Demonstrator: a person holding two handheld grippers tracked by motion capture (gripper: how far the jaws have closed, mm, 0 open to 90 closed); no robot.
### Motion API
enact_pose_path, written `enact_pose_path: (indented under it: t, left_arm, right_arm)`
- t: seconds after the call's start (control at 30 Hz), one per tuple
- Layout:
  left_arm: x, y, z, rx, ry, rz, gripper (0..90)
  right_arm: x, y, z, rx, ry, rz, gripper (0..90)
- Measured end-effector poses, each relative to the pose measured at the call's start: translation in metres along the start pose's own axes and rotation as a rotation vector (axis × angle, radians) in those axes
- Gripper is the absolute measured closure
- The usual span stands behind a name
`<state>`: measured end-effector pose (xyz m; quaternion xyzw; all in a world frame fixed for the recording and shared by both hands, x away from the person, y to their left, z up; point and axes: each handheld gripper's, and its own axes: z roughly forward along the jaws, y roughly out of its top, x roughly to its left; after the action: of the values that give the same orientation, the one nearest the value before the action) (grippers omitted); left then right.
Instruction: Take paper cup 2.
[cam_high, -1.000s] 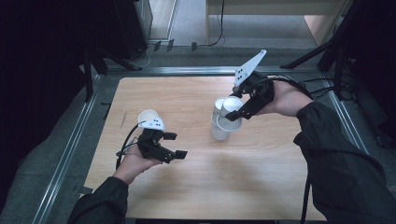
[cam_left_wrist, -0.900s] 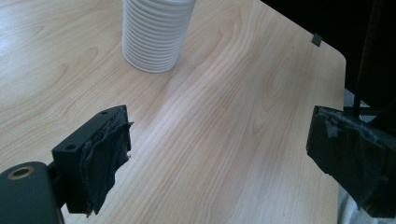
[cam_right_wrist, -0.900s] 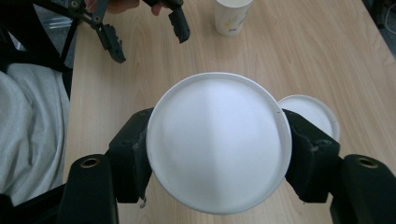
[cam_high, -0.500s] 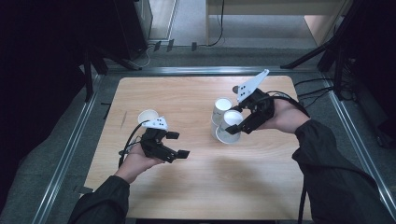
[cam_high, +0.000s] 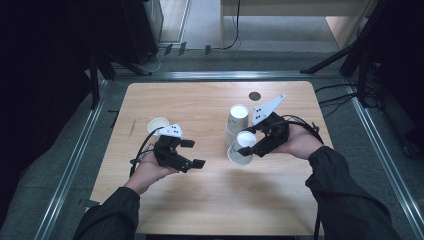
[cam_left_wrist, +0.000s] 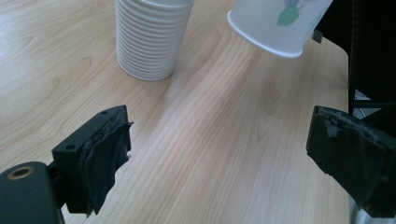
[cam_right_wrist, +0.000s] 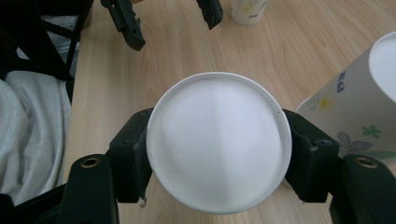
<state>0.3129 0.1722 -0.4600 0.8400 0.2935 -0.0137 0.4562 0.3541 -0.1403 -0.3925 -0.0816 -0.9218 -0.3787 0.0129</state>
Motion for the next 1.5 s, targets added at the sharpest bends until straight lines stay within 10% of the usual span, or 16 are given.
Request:
enact_pose_path:
  t: [1.5]
  left_arm:
    - [0.0,0.017,0.017,-0.036,-0.134,0.1,10.2]
  right_arm:
    - [0.005,-0.03,0.034,-0.289,0.038,0.098,34.8]
